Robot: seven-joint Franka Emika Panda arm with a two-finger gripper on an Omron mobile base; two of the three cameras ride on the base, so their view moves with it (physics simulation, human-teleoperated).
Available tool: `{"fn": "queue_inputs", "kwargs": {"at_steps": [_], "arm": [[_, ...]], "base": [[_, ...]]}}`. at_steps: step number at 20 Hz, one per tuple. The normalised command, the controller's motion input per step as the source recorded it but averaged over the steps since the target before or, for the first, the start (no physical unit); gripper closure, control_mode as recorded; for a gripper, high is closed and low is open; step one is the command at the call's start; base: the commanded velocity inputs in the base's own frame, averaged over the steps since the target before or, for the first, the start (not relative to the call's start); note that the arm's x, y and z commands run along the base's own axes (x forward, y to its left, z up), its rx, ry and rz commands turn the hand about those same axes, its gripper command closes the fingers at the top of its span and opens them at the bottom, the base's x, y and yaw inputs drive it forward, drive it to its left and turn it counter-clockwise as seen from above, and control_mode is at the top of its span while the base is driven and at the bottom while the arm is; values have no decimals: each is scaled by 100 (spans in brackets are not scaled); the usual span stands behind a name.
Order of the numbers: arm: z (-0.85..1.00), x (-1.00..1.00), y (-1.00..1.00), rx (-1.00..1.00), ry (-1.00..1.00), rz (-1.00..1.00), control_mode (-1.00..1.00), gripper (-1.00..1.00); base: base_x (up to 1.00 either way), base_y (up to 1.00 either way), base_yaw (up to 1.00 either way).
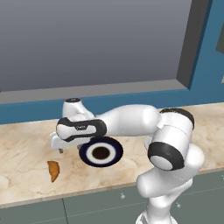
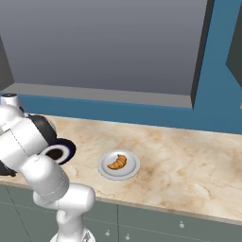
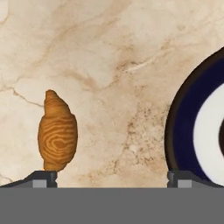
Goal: Place the pastries on the plates.
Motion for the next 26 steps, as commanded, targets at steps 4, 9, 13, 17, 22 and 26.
{"fn": "queue_inputs", "kwargs": {"at_steps": [4, 9, 13, 17, 22, 26], "arm": [[0, -21, 40, 0, 1, 2, -100, -100], [-4, -10, 39, 0, 2, 0, -100, -100], [-26, 0, 39, 0, 7, 0, -100, -100], [-36, 0, 31, 0, 5, 0, -100, -100], [-29, 0, 10, 0, 2, 0, -100, -100], [-43, 0, 1, 0, 0, 0, -100, -100]], "base": [[0, 0, 0], [0, 0, 0], [0, 0, 0], [0, 0, 0], [0, 0, 0], [0, 0, 0]]}}
